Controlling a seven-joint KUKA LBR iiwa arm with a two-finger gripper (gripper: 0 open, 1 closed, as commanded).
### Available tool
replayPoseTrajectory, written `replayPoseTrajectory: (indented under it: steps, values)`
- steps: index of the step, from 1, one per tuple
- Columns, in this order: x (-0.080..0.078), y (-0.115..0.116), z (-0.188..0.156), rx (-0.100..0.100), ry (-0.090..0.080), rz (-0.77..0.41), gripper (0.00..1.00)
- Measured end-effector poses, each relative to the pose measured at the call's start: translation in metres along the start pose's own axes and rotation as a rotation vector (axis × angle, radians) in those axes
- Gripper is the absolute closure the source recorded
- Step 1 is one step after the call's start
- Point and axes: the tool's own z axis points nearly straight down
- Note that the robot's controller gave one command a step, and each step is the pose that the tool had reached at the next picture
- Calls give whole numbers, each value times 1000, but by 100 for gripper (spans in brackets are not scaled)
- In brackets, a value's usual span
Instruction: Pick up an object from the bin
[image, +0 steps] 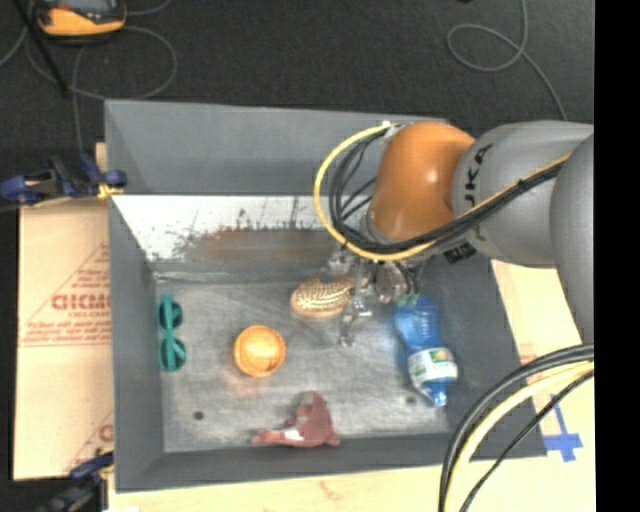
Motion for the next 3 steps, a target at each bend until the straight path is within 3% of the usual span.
replayPoseTrajectory:
  steps: [1,2,3]
  values:
    - [-11,-12,6,-2,10,-35,0]
    - [-32,-43,4,0,4,-101,0]
    - [-28,-29,43,-3,-2,6,0]
